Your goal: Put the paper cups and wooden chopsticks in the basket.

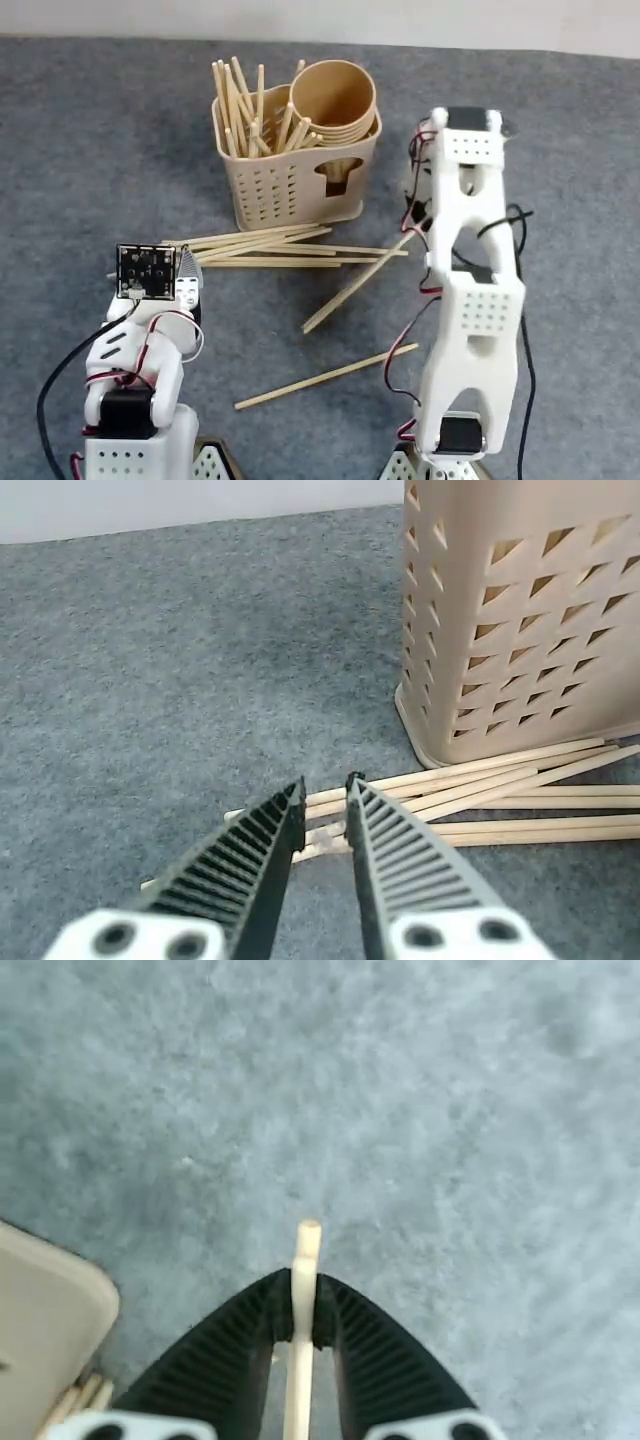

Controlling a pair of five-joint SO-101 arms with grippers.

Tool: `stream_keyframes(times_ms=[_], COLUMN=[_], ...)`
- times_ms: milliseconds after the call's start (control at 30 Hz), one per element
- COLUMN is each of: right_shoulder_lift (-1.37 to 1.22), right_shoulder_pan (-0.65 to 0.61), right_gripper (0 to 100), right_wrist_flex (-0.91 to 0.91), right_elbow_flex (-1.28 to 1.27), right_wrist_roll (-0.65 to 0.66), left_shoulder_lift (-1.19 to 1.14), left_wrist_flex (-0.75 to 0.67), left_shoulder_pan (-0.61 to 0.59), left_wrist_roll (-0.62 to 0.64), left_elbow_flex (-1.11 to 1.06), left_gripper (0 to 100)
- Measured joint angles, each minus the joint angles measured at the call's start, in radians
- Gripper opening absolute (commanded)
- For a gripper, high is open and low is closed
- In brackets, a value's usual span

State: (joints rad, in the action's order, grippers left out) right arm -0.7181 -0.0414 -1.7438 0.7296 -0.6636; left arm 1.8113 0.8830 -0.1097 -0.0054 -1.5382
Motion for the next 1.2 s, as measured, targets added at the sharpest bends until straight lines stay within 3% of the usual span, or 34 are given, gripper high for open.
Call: stream_keyframes(times_ms=[233,667,833,1033,1200], right_shoulder_lift=[0.152,0.160,0.160,0.160,0.160], right_shoulder_pan=[-0.006,-0.003,-0.041,-0.040,-0.041], right_gripper=[0.5,0.9,6.6,0.3,0.7], right_wrist_flex=[0.000,0.094,0.101,0.101,0.104], right_elbow_flex=[-0.155,-0.325,-0.338,-0.341,-0.341], right_wrist_roll=[0.066,0.077,0.078,0.078,0.078], left_shoulder_lift=[0.000,0.000,0.000,0.000,0.000], left_wrist_flex=[0.000,0.000,0.000,0.000,0.000], left_shoulder_pan=[0.000,0.000,0.000,0.000,0.000], left_wrist_roll=[0.000,0.000,0.000,0.000,0.000], left_elbow_flex=[0.000,0.000,0.000,0.000,0.000], left_gripper=[8,8,8,8,8])
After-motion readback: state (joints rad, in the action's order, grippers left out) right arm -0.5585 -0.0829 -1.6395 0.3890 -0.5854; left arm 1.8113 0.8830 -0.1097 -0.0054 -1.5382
